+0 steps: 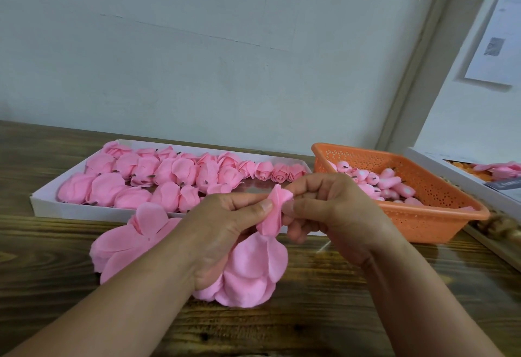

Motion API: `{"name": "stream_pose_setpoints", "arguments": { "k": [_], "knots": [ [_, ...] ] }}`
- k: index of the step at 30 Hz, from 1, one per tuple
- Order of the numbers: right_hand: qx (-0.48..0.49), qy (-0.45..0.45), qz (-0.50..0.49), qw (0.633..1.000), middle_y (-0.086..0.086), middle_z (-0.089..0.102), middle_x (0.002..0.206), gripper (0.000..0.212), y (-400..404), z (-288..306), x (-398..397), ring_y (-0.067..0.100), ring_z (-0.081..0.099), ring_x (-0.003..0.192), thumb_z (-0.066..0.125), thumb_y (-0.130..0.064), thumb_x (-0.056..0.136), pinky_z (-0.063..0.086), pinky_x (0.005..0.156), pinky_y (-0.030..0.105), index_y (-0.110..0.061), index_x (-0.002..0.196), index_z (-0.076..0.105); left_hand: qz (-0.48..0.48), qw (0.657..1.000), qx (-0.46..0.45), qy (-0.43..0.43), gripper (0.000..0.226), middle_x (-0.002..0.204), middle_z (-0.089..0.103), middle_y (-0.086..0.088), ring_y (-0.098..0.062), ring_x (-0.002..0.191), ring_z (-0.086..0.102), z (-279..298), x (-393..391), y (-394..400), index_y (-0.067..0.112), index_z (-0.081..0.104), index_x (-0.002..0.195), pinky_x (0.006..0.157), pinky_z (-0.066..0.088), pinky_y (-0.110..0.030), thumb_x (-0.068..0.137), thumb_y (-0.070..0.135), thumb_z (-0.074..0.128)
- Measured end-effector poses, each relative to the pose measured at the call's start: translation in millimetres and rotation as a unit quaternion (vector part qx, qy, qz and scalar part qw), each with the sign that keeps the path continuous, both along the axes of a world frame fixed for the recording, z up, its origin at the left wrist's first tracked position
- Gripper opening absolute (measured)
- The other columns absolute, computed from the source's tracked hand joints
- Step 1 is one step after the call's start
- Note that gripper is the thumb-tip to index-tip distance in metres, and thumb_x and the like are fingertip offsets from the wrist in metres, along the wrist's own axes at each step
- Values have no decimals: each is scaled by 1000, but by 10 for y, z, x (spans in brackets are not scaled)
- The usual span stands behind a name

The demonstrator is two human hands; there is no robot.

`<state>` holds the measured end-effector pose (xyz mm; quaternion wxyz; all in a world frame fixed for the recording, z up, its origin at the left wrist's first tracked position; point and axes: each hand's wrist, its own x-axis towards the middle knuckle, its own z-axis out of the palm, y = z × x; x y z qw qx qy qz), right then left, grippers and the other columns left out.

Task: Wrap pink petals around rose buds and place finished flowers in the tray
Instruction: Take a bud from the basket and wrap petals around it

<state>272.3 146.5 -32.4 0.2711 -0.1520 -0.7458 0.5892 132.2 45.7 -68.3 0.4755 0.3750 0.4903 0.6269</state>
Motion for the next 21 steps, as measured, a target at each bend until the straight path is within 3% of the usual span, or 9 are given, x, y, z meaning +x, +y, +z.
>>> {"name": "stream_pose_setpoints", "arguments": {
  "k": [3, 7, 11, 14, 19, 21],
  "knots": [
    [9, 10, -24, 1000, 12, 63, 54, 10, -12, -26, -28, 16, 53, 38, 65, 6, 78, 45, 39, 21, -1, 71, 66, 6, 1000, 0, 2, 31, 102, 73, -15, -30, 104, 67, -12, 2, -1, 11, 77, 98, 95, 50, -41, 72, 26, 67],
    [77, 8, -68, 995, 9, 55, 50, 10, 29, -53, -40, 13, 41, 38, 71, 0, 78, 33, 38, 20, -4, 69, 67, 0, 1000, -4, 23, 32, 105, 74, -9, -24, 107, 66, -10, -16, 1, 14, 77, 98, 93, 49, -36, 71, 28, 66],
    [97, 2, -48, 994, 11, 55, 53, 6, 70, -48, -10, 17, 44, 41, 71, -3, 78, 36, 40, 24, -4, 78, 66, -15, 999, -9, 38, 31, 104, 74, -9, -24, 106, 67, -11, -23, -5, 15, 77, 97, 91, 50, -35, 73, 30, 65],
    [86, -5, -18, 996, 9, 56, 55, 17, 89, -58, 2, 18, 47, 43, 69, -2, 80, 40, 42, 25, -12, 93, 66, -19, 999, -17, 30, 30, 105, 73, -13, -28, 107, 66, -16, -14, -6, 13, 77, 98, 96, 49, -41, 74, 28, 66],
    [117, 12, 1, 993, 5, 58, 55, 7, 66, -49, -11, 12, 46, 41, 65, 2, 82, 39, 41, 19, -5, 79, 66, -8, 999, -36, 12, 30, 100, 73, -17, -28, 98, 66, -4, 27, -19, 10, 77, 93, 90, 51, -40, 72, 28, 66],
    [131, 7, -3, 991, -2, 59, 53, 5, 61, -54, -17, 8, 47, 41, 64, 2, 83, 39, 41, 18, -2, 80, 65, -6, 998, -48, 51, 29, 100, 74, -11, -27, 104, 65, 22, 43, -34, 14, 78, 92, 96, 49, -43, 74, 32, 64]
  ]
}}
